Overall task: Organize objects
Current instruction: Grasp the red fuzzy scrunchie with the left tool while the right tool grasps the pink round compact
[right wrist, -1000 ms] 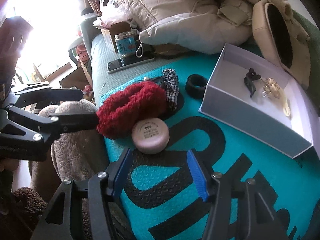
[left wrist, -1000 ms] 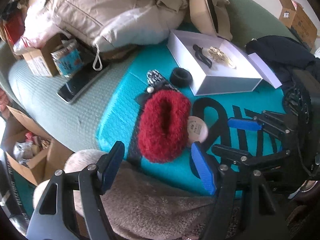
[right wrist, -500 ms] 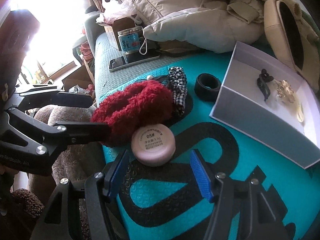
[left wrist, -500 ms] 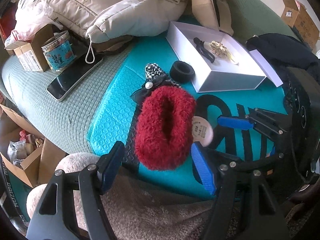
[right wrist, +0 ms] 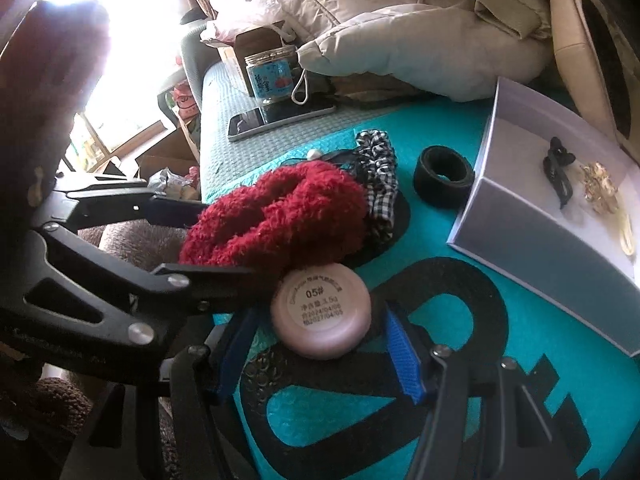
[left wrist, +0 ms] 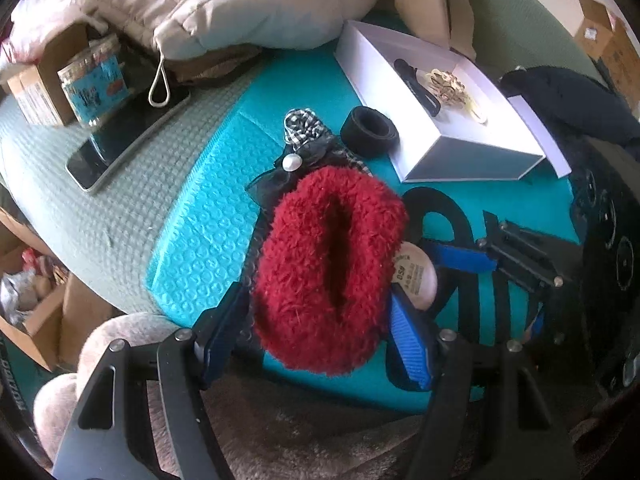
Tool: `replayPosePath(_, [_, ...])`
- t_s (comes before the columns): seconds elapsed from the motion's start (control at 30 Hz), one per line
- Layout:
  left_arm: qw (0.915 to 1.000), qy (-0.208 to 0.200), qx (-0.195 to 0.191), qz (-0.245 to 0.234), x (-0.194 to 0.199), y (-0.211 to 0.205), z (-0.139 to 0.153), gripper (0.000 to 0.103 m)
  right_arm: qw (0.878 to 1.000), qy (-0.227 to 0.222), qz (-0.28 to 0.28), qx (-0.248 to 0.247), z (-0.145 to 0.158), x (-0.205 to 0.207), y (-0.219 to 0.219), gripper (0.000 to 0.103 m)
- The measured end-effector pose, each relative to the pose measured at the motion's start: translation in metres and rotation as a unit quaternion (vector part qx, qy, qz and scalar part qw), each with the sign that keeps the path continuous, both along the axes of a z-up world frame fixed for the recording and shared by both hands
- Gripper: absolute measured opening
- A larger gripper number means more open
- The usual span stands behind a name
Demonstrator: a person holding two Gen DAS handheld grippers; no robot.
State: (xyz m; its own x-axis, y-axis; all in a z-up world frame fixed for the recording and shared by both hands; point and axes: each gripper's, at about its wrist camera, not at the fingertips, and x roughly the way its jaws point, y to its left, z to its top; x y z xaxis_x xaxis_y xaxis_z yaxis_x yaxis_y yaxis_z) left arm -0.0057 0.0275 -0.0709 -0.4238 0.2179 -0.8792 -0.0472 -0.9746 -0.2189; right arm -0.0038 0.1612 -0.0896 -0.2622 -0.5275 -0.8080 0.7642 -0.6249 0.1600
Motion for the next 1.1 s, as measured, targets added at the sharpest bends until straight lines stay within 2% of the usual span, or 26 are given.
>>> replayPosePath(0.07, [1.0000, 0.004, 0.005, 0.004, -0.001, -0.001, -0.001, 0.068, 1.000, 0.008, 0.003, 0.001, 0.000, 0.002, 0.000, 0.052])
replayPosePath(0.17, [1.0000, 0.005, -0.003, 0.002, -0.003, 0.003, -0.003, 0.067, 1.000, 0.006, 0.000, -0.001, 0.000, 0.002, 0.002, 0.052])
replayPosePath(0.23, [0.9999, 0.008, 0.007, 0.004, -0.002, 0.005, -0.004, 0.060, 1.000, 0.000, -0.001, 0.000, -0.001, 0.001, 0.004, 0.052])
replayPosePath(0.43, [0.9995, 0.010, -0.032, -0.001, 0.003, 0.014, -0.003, 0.047, 1.000, 0.015, -0.008, 0.018, 0.001, 0.002, 0.013, 0.052])
replayPosePath(0.73, [0.9965, 0.023, -0.067, -0.043, 0.015, 0.045, 0.003, 0.045, 0.999, 0.011, -0.040, 0.031, 0.004, -0.003, 0.046, 0.052])
replayPosePath(1.0, [0.9926, 0.023, -0.072, -0.095, 0.025, 0.071, 0.006, 0.045, 0.998, 0.009, -0.056, 0.040, 0.006, 0.005, 0.074, 0.052])
replayPosePath(1.1, [0.9918, 0.024, -0.077, -0.099, 0.025, 0.075, 0.006, 0.045, 0.997, 0.008, -0.058, 0.041, 0.006, 0.009, 0.079, 0.052])
